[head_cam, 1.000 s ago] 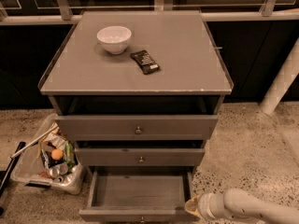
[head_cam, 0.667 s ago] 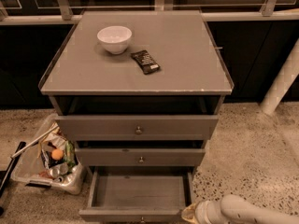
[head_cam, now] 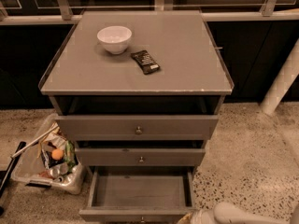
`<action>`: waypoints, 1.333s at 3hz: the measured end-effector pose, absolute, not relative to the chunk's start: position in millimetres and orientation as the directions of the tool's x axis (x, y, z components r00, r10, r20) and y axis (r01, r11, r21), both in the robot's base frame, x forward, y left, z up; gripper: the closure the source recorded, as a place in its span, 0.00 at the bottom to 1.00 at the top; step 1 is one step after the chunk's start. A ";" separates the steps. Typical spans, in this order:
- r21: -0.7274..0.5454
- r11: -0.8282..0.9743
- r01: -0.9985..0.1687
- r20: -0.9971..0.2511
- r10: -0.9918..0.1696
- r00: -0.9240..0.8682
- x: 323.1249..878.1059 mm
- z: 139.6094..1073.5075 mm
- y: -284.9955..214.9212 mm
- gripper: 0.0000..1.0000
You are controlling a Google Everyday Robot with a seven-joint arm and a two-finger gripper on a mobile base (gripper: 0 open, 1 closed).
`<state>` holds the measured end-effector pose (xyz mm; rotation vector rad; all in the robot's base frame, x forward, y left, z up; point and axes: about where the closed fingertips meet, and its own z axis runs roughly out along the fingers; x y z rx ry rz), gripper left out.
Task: Close bottom drawer
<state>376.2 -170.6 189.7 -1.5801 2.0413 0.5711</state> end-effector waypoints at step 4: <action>-0.022 0.224 -0.974 -0.619 -0.769 -0.163 408.4 165.0 -132.4 0.81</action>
Offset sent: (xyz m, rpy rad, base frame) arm 0.0201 0.0295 -0.0524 -0.0112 0.0037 0.0107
